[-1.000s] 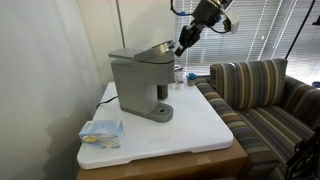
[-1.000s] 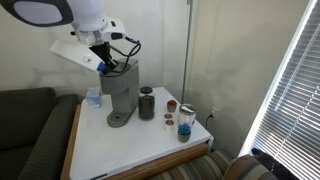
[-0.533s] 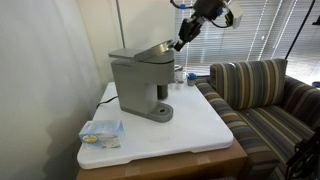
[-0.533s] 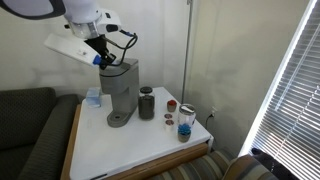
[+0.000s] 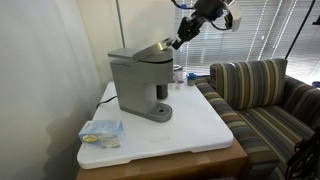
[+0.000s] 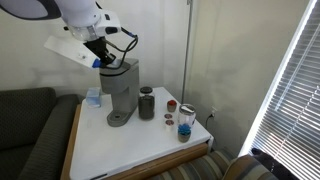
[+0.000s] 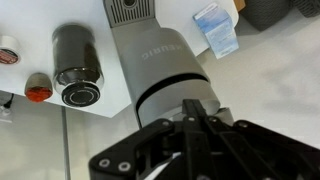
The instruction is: Open the coffee maker
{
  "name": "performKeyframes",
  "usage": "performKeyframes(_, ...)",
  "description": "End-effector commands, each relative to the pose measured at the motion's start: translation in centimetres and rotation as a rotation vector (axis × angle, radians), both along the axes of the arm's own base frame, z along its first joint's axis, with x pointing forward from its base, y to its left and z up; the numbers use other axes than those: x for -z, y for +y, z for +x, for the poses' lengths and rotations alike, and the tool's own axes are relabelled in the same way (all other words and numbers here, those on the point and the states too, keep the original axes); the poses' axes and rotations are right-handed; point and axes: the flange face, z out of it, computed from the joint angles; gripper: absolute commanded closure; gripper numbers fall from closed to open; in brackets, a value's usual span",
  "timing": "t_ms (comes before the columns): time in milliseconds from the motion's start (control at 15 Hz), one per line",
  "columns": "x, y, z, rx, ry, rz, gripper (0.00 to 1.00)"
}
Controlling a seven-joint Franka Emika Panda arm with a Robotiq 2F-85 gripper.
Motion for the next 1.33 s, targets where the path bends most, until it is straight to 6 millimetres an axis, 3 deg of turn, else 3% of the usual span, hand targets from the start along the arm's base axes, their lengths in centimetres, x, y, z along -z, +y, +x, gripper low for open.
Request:
performKeyframes(0, -1.0, -0.1, -0.3, 0.014, -0.05, -0.013, 1.0)
performKeyframes(667, -3.2, -0.3, 0.0, 0.024, -0.088, -0.042, 1.0)
performKeyframes(1267, -4.9, -0.2, 1.7, -0.004, -0.099, -0.057, 1.0)
